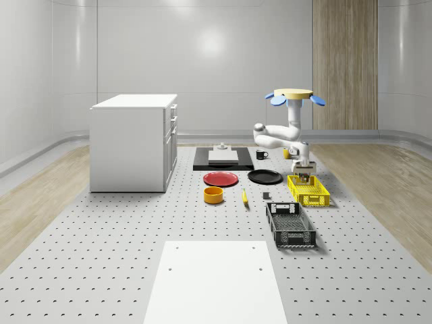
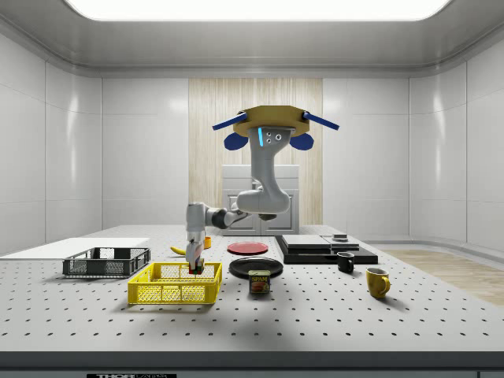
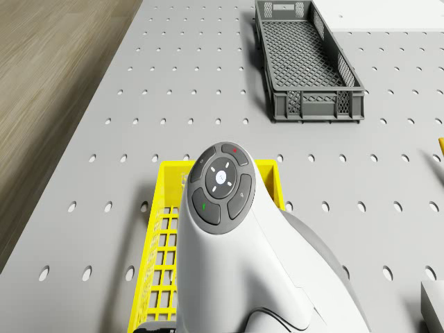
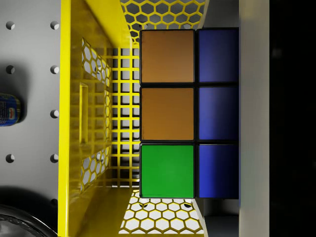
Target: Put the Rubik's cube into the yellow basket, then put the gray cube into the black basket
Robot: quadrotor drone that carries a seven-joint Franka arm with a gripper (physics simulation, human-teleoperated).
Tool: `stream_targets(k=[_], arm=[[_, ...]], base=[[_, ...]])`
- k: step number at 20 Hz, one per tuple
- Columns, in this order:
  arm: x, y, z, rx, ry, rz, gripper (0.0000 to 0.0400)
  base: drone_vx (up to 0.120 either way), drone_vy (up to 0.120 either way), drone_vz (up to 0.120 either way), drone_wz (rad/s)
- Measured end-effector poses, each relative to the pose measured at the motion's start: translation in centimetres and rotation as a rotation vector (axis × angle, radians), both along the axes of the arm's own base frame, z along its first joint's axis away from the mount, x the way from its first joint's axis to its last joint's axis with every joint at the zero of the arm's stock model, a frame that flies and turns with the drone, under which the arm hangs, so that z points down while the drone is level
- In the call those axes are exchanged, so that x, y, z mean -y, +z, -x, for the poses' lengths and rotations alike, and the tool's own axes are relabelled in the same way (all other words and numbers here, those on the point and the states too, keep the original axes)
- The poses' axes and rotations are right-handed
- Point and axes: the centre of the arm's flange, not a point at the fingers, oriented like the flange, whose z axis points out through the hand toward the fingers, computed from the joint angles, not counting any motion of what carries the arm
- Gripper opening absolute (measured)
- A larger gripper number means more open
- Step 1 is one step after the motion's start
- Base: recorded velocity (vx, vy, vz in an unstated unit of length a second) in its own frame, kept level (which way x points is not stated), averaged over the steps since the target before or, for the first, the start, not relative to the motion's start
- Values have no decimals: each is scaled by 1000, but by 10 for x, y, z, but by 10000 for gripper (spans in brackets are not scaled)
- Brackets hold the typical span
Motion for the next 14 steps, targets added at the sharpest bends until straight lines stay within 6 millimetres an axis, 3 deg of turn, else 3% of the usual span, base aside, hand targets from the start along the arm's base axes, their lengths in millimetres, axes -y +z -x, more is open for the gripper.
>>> stream_targets(k=[14], arm=[[0, 51, 0, 0, 0, 0, 336]], base=[[0, 0, 0, 0]])
